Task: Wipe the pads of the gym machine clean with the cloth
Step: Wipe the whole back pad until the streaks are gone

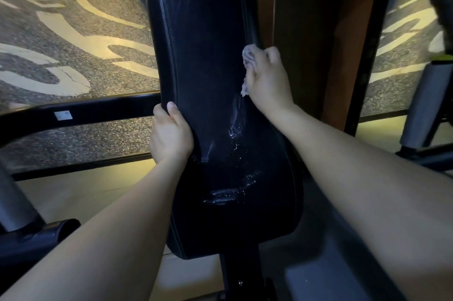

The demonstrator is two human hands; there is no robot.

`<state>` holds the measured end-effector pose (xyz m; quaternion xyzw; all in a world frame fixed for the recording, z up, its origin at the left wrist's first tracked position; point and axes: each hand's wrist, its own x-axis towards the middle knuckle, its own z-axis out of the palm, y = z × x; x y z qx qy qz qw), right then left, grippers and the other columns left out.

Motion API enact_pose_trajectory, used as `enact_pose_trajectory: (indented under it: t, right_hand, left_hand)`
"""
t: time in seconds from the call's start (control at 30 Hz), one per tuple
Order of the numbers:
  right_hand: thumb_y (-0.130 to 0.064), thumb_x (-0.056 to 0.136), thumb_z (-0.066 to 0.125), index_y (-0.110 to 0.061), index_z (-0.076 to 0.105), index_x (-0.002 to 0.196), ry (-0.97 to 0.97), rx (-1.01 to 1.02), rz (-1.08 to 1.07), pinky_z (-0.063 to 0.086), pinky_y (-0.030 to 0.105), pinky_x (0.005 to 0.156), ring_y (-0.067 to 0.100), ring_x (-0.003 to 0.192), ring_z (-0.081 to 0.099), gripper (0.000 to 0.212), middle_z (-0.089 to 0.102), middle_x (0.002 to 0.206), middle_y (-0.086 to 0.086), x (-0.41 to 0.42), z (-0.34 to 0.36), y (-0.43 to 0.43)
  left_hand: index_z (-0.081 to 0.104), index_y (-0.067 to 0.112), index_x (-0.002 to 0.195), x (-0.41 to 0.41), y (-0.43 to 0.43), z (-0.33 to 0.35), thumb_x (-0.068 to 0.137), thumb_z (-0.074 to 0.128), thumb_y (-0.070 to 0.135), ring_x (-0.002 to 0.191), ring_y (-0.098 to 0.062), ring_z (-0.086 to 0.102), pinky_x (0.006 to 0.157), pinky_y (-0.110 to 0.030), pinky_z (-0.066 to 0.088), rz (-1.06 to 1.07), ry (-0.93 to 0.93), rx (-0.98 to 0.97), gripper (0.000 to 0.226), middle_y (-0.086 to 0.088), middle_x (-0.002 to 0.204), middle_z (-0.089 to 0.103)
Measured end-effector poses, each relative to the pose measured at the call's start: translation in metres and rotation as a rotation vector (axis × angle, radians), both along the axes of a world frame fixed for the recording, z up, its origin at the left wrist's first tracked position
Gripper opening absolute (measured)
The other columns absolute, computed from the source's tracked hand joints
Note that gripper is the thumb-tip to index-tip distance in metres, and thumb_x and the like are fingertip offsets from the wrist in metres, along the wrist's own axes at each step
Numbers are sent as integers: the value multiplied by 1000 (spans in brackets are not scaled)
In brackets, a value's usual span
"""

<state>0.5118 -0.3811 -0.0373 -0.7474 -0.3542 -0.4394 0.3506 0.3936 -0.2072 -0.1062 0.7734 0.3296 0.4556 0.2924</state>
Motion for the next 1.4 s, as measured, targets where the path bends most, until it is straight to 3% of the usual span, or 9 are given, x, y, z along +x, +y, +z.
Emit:
enact_pose_trajectory:
  t: [0.17, 0.23, 0.33, 0.47, 0.63, 0.77, 0.9, 1.07, 1.4]
  right_hand:
    - [-13, 104, 51, -3, 46, 146, 104, 111, 46, 45, 16, 87, 6, 95, 54, 43, 52, 116, 8, 18, -2, 4]
    - [-10, 104, 52, 5, 53, 135, 183, 290, 102, 41, 9, 82, -6, 82, 57, 35, 54, 102, 0, 34, 32, 12]
    - [-21, 109, 44, -5, 62, 129, 239, 276, 27, 41, 1, 72, -1, 77, 53, 31, 49, 104, 0, 42, 60, 13]
    - [-26, 109, 41, -6, 61, 130, 146, 183, -2, 47, 17, 80, 12, 85, 53, 35, 47, 103, 4, 40, 24, 6]
    - [-11, 108, 46, 11, 53, 130, 240, 323, 10, 39, 3, 77, -8, 78, 61, 33, 55, 92, -1, 49, 60, 17]
    - [-9, 106, 48, 4, 54, 119, 188, 327, 26, 43, 3, 75, -17, 76, 59, 20, 52, 92, -8, 65, 102, 41]
    - [-22, 107, 44, 0, 64, 121, 303, 326, 77, 43, 17, 85, 13, 97, 63, 33, 53, 100, -1, 68, 152, 45]
    - [-23, 109, 38, -5, 64, 125, 292, 413, 14, 44, 23, 96, 18, 103, 60, 36, 60, 118, 11, 75, 125, 54]
    - [-28, 110, 33, -7, 60, 127, 225, 285, -17, 37, 16, 88, 12, 104, 56, 38, 62, 120, 9, 80, 94, 38]
  left_hand:
    - [41, 12, 143, 4, -1, -5, 105, 17, 50, 115, -43, 57, 90, -49, 41, 28, -3, 34, 59, -19, 131, 60]
    - [40, 12, 143, 7, 0, -4, 105, 18, 50, 115, -43, 57, 90, -49, 41, 35, -10, 34, 58, -19, 131, 60]
    - [40, 12, 143, 10, 0, -3, 105, 18, 50, 115, -43, 57, 89, -49, 41, 41, -5, 35, 58, -19, 131, 60]
    - [40, 12, 143, 7, -1, -3, 105, 17, 50, 116, -43, 56, 91, -49, 40, 38, -4, 32, 58, -18, 133, 60]
    - [41, 13, 143, 3, -5, -1, 105, 18, 50, 114, -42, 57, 89, -48, 41, 22, 15, 17, 58, -16, 134, 59]
    - [43, 13, 141, 0, -4, -5, 105, 19, 49, 114, -40, 57, 88, -46, 41, 16, 4, 14, 56, -14, 132, 59]
    - [44, 14, 138, 2, -3, -2, 105, 19, 49, 111, -40, 58, 83, -46, 40, 17, -9, 32, 54, -14, 128, 61]
    - [43, 15, 140, 5, 0, -2, 105, 20, 49, 113, -40, 58, 85, -46, 40, 37, -8, 27, 54, -12, 132, 60]
    - [40, 14, 142, 4, 0, 1, 104, 17, 51, 115, -40, 57, 88, -47, 41, 16, -6, 4, 58, -12, 134, 59]
